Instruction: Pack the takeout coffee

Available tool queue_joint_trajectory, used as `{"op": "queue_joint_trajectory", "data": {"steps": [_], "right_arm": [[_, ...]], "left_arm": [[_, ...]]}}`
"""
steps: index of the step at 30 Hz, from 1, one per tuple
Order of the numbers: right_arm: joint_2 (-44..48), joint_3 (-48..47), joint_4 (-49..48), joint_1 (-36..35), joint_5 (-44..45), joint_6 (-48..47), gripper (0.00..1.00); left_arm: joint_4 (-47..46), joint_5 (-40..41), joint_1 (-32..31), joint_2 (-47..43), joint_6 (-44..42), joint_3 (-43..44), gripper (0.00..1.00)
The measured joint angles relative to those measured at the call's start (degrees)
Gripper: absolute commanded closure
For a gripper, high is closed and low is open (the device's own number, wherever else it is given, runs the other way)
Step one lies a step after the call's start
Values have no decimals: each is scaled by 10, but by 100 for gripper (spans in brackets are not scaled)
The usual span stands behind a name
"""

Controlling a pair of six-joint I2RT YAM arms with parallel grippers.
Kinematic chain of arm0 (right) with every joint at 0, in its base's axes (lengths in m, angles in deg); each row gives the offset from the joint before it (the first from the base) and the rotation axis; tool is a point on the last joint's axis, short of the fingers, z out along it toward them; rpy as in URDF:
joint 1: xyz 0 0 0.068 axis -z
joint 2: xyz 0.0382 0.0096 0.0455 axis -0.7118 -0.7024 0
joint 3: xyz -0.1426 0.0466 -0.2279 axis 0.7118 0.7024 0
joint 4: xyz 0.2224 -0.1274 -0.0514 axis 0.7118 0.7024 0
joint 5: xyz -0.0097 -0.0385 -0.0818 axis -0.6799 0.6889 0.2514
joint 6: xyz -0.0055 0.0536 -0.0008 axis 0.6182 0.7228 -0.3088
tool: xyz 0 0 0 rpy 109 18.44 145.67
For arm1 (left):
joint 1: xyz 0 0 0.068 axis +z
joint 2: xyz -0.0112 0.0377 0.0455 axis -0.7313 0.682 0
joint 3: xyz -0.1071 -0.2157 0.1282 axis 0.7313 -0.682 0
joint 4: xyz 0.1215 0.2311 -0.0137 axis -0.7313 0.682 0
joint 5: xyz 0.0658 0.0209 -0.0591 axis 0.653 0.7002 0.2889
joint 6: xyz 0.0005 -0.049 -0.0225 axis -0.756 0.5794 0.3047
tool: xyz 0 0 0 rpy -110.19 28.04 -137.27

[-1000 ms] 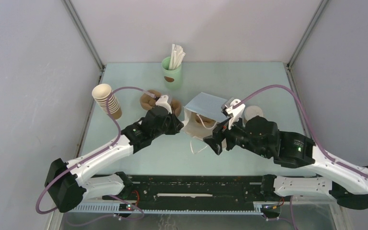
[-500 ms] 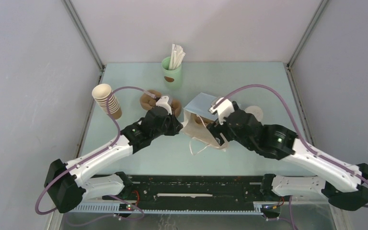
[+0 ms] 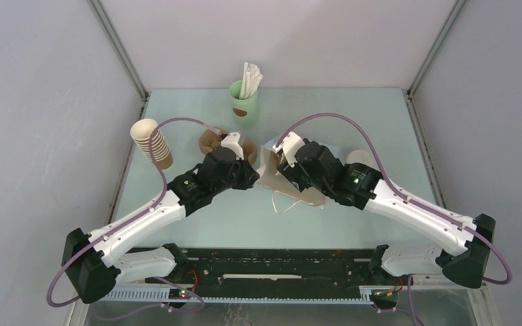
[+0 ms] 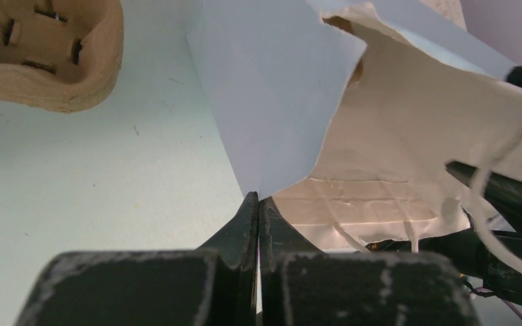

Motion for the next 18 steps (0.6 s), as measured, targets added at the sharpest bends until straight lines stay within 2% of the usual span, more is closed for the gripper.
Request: {"op": "queue_joint_trajectory", "data": {"steps": [2,5,8,10,13,18], "right_arm": [[-9,0,-9,13,-7,2,49],[-23,0,-25,34,-12,8,78],[-31,0,-31,52,-17,21,100],[-32,-10,-19,56,-24,39,100],[-34,-52,24,57,-36,80,100],[-35,-153,130,65,-68,198,100]], "left_arm": [[4,-1,0,0,-5,7,100],[19,-2,0,1,-16,24,100],[38,-1,0,2,-27,52,99],[63,1,0,5,-35,81,85],[116,5,0,16,-52,146,59],[179,15,1,19,-81,265,32]]}}
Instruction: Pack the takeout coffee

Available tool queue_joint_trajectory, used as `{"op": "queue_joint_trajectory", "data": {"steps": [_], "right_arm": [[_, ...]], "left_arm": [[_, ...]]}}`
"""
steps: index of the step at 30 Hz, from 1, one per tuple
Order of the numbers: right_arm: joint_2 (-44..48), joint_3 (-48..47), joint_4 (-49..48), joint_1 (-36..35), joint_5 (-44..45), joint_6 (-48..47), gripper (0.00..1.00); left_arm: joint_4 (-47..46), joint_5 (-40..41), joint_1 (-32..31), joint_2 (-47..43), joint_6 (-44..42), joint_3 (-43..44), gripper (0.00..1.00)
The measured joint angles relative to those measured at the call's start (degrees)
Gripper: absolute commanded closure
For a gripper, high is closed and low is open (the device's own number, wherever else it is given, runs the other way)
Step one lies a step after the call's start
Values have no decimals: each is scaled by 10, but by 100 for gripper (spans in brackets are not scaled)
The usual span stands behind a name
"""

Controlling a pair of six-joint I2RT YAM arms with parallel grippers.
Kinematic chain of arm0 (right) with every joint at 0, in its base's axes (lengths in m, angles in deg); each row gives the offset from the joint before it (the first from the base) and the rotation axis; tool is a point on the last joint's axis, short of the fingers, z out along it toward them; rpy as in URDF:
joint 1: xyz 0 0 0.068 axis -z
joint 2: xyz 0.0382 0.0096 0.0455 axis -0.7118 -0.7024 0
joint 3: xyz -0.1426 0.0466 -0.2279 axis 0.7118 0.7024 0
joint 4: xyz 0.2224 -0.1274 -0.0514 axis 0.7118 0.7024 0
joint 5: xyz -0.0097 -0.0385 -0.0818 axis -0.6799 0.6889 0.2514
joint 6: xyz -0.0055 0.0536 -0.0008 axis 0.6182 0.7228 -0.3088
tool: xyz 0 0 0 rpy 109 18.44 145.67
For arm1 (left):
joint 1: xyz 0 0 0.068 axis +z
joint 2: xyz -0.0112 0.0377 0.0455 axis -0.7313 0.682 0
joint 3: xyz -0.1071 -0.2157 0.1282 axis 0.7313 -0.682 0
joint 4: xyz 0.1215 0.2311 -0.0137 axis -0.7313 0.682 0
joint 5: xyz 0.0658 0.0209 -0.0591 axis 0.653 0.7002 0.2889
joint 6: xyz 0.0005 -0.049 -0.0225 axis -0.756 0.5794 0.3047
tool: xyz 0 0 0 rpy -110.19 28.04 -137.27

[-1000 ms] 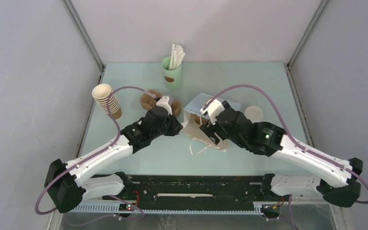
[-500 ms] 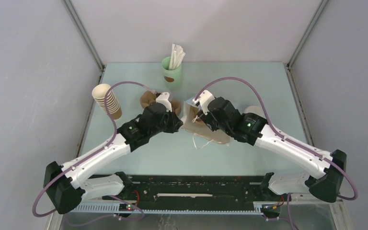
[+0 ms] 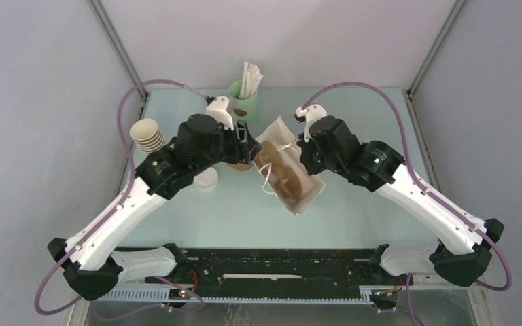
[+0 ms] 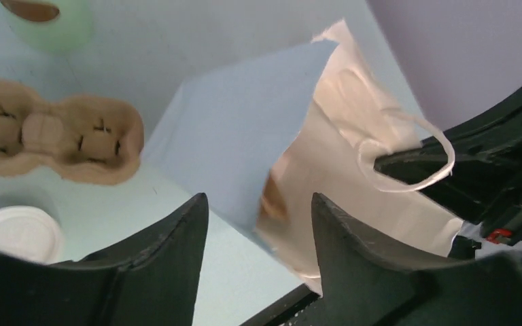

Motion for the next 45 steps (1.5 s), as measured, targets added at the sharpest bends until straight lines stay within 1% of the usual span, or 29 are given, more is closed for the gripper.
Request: {"op": "queue_joint_trajectory", "data": {"steps": [2,3,4,5,6,9,12,16,20,22,25,27,30,32,36,41,45], "right_arm": [[3,-25,35,9,-24,51,100],[5,-31,47,17,-40,73,100],[7,-33,56,29,-62,97,100],[11,-31,68,48,-89,128,100],[12,-30,78,62,-101,151,100],[3,-25,113,76,-96,207,100],[-38,-57,184,51,-55,244,100],[-73,-97,239,28,-23,267,100],[-52,-57,236,42,-27,269,100],[-56,-55,249,53,-35,270,100],[-57,-86,263,42,-24,272,100],[-43,-99,257,29,-24,273,100],[-11,-79,233,26,-24,273,100],[-1,-55,228,33,-28,275,100],[-1,-26,204,12,-20,283,100],[30,12,155,12,-40,289,100],[44,23,132,16,-45,293,100]], "left_arm": [[19,7,0,-3,-10,40,21],[31,12,0,-5,-13,59,12],[50,17,1,-7,-17,80,6],[66,20,2,-8,-20,96,2],[84,23,2,-8,-21,116,1],[120,29,4,-14,-17,151,0],[144,20,5,-36,-2,145,0],[151,-33,5,-66,35,114,0],[106,-94,5,-88,82,35,3],[109,-109,1,-78,104,13,1],[107,-99,-33,-42,115,21,0],[106,-87,-63,-20,115,28,2],[106,-74,-84,-2,117,32,4],[106,-54,-96,12,117,37,10],[119,-7,-120,45,113,57,25],[133,30,-126,64,101,73,49],[145,53,-127,80,90,76,74]]}}
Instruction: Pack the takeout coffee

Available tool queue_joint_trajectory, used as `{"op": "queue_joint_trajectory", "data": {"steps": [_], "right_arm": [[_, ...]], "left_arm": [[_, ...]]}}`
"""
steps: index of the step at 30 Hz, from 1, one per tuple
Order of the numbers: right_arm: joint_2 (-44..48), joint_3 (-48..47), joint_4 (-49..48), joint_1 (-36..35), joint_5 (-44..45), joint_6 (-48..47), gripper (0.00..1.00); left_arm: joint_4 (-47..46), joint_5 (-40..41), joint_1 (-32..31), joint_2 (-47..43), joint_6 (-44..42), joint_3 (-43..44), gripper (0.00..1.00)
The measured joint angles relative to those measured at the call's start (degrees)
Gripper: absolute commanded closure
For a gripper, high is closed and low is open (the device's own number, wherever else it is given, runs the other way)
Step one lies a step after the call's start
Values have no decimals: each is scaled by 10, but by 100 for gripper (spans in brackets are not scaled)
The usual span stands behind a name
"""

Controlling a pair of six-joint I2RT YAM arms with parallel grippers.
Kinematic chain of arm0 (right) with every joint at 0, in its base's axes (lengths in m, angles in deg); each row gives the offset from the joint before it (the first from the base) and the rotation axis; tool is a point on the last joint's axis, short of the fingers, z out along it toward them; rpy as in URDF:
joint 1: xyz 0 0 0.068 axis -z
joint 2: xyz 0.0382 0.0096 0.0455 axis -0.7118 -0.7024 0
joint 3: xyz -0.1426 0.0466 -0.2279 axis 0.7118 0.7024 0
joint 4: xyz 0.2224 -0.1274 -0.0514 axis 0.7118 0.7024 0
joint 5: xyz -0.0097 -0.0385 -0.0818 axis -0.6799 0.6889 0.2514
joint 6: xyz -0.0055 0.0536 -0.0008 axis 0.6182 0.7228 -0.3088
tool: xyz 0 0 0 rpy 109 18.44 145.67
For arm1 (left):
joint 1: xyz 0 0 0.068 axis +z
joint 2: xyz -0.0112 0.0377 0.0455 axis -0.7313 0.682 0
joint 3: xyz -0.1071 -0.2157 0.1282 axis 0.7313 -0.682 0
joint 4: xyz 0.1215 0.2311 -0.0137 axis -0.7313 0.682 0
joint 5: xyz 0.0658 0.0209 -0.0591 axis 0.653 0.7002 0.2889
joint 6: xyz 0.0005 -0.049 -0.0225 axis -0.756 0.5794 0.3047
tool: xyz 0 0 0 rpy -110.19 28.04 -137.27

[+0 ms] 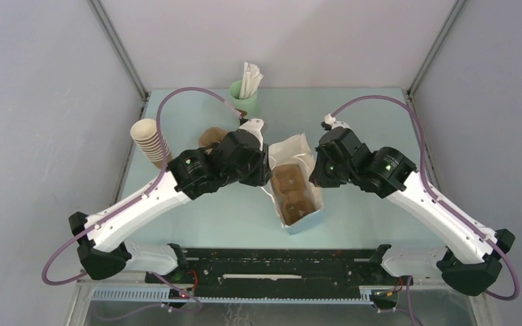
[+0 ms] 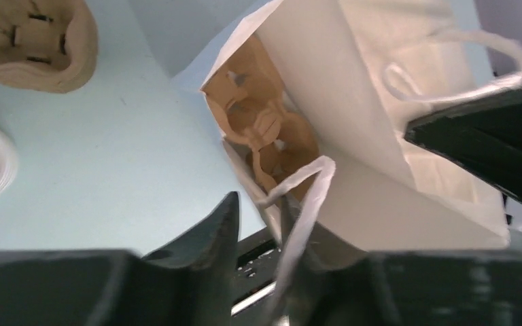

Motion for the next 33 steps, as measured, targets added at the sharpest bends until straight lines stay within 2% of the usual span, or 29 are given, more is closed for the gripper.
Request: {"op": "queue_joint_trajectory", "data": {"steps": [3,5,8,12,15,19,22,26,33], "right_arm": [[15,13,-26,0,0,-4,100],[33,29,-54,1,5,-16,100],[66,63,-120,4,21,-43,100],[151,193,-297,3,37,-99,100],[180,256,-391,-6,48,-121,100],[187,285,-465,-34,71,-122,100],[200,298,-497,-70,102,-117,100],[210,308,-508,-130,170,-103,95],[200,308,-472,-134,217,-57,91]], "left_arm": [[8,23,0,11,-13,0,92],[9,41,-1,15,-26,6,99],[5,71,-1,15,-56,27,100],[-54,94,-1,1,-111,60,100],[-90,97,-1,-24,-137,61,100],[-129,108,-1,-50,-162,54,100],[-142,116,-1,-56,-179,41,100],[-155,124,-1,-54,-202,10,100],[-166,121,6,-46,-209,-23,100]]}}
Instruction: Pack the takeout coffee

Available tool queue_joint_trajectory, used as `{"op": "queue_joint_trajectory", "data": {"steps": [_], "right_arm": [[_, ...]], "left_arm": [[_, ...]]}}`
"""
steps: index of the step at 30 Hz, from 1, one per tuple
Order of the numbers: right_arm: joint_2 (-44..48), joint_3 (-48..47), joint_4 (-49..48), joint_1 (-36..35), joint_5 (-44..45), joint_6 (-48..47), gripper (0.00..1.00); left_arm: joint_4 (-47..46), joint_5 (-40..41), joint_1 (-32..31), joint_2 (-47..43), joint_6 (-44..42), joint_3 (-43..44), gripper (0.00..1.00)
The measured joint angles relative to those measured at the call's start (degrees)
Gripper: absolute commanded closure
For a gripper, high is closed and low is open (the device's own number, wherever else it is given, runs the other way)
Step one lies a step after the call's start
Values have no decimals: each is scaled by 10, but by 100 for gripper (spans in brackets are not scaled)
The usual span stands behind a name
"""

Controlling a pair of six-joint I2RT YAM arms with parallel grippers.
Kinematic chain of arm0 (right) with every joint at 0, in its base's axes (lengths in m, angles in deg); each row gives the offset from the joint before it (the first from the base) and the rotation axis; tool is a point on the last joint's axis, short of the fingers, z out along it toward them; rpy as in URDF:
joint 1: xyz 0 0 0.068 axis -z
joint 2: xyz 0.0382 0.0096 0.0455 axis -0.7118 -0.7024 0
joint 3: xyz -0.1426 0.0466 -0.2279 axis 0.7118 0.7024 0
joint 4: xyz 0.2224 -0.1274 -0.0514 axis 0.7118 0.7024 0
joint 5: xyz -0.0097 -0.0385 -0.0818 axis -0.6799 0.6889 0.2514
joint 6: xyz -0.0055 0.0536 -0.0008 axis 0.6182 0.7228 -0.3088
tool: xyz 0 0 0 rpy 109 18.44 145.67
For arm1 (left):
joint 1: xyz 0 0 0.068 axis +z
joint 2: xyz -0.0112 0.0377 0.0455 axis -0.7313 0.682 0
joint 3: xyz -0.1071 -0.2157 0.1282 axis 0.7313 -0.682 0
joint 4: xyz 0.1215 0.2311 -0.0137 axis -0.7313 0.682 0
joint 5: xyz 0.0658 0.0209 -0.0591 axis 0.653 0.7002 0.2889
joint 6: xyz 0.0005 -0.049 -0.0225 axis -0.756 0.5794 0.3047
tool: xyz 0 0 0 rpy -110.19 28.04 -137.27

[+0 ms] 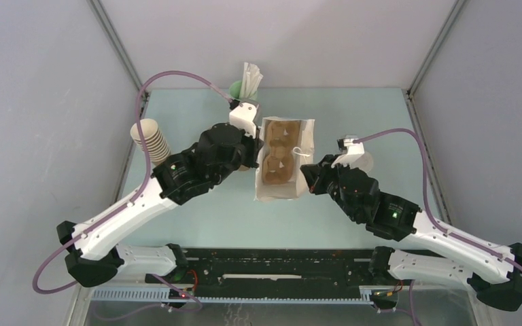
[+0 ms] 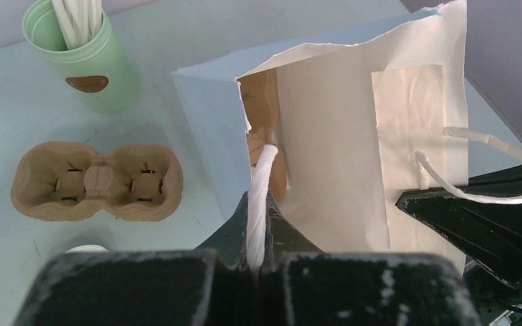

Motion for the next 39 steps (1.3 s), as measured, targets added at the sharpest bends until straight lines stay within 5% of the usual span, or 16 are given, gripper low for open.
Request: {"op": "queue_joint_trajectory", "data": {"steps": [10,14,22,32,39], "right_arm": [[12,-6,102,87,-53,86,91],[-6,-32,142,125,-99,113,81],[-36,-64,170,160,-163,116,47],[-49,-237,269,169,-235,-26,28],[-5,-331,355,169,-188,-115,10]], "left_arm": [[32,-60,49,85,37,46,100],[64,-97,74,116,56,79,100],[117,-146,105,178,65,155,100],[143,-173,111,202,18,191,100],[155,-173,111,202,-6,198,100]]}}
